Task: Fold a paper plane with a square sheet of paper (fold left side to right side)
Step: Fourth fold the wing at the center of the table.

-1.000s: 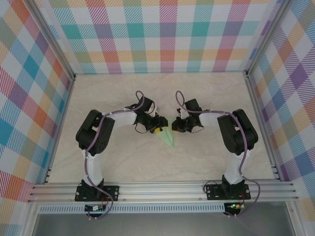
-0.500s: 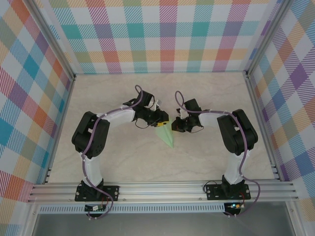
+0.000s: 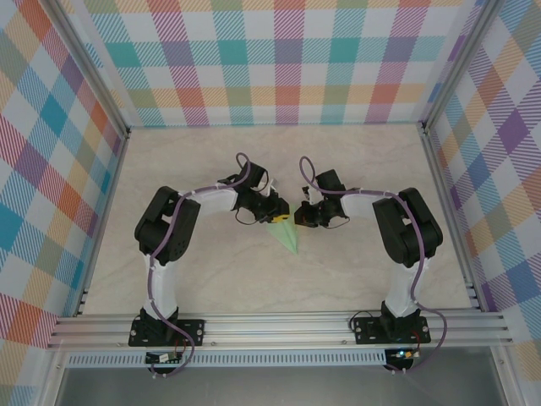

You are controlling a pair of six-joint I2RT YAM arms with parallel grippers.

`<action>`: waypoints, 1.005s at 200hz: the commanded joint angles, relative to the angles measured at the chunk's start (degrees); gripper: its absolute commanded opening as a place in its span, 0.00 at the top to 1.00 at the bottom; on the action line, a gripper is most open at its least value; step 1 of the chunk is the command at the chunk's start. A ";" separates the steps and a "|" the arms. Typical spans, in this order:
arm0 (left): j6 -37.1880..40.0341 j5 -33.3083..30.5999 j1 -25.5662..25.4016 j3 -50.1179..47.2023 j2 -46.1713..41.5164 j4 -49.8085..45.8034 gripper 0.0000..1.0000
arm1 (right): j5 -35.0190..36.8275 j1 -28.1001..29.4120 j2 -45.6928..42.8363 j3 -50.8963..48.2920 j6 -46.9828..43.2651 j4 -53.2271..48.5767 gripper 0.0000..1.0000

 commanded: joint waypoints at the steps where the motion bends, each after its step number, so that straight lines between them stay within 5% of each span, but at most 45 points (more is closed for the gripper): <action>1: -0.29 1.17 -0.94 1.57 1.02 1.43 0.79 | 2.00 1.33 2.79 0.02 -1.16 -3.73 0.94; 201: 2.84 -3.48 -1.80 -0.92 4.14 -3.83 0.81 | 2.62 1.56 3.51 1.07 -1.80 -4.67 0.94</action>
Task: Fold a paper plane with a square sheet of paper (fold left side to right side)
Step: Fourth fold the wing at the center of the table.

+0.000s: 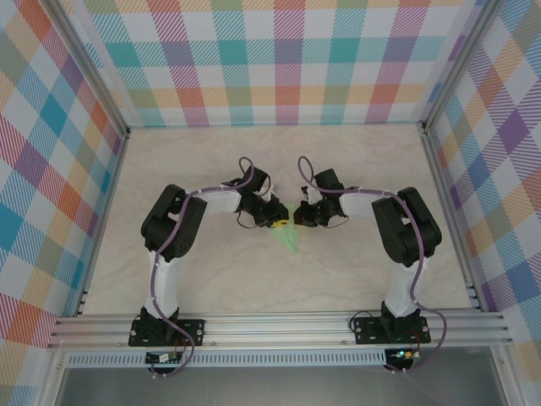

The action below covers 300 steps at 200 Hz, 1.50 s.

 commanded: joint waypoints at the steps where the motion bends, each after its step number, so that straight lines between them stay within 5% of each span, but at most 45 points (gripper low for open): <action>1: 1.33 -1.30 -1.31 -1.11 1.11 -3.11 0.81 | 2.01 1.22 3.02 -0.07 -1.36 -3.20 0.94; 91: 1.20 -2.38 -1.93 -2.28 1.26 -3.47 0.82 | 6.05 0.87 -10.44 1.29 -4.20 -11.40 0.61; 156: 1.27 -2.34 -2.07 -2.03 1.08 -3.44 0.82 | -7.82 6.87 -17.53 -9.70 1.46 -3.87 0.74; 300: 2.17 -2.60 -2.09 -1.23 0.89 -4.55 0.83 | -2.63 8.77 -10.55 -9.29 1.91 -4.00 0.76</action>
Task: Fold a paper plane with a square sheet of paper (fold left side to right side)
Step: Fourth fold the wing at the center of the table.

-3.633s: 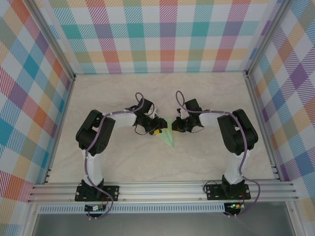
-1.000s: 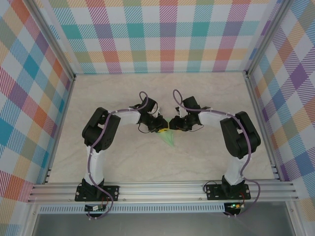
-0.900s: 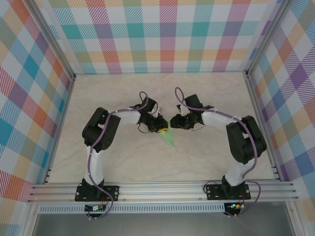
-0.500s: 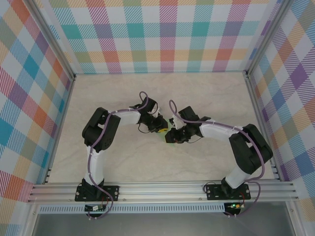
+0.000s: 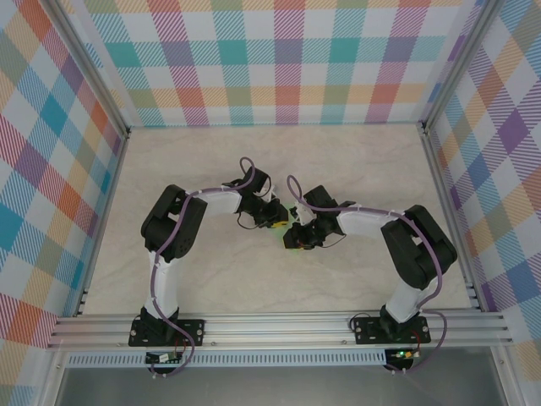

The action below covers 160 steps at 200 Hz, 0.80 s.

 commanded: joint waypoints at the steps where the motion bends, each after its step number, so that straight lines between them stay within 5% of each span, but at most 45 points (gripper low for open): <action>1: 0.89 -1.73 -1.77 -0.77 0.92 -4.63 0.83 | 1.25 -0.16 0.65 -0.40 0.27 0.56 0.76; 160: 0.97 -1.93 -1.76 -0.68 0.86 -4.59 0.83 | 0.69 -0.34 2.69 -2.40 0.63 1.57 0.77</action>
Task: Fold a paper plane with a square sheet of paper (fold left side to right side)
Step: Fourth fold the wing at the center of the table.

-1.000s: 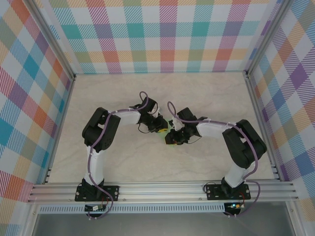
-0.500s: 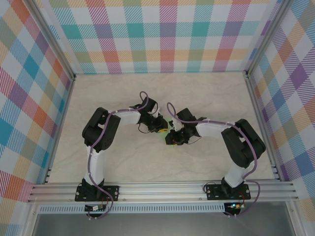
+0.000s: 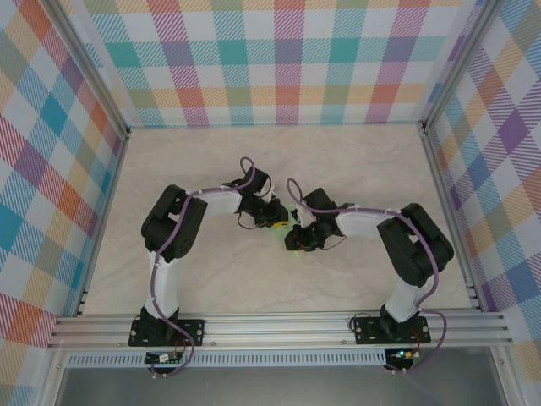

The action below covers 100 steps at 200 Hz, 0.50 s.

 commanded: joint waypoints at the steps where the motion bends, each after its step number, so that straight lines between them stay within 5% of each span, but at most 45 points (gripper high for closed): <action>1: 0.90 -1.75 -1.62 -0.76 0.87 -4.58 0.83 | -1.02 -0.29 1.18 -1.31 0.28 0.22 0.77; 100: 0.86 -1.68 -1.66 -0.81 0.99 -4.44 0.83 | -3.21 -0.20 -0.11 -1.13 1.54 1.70 0.77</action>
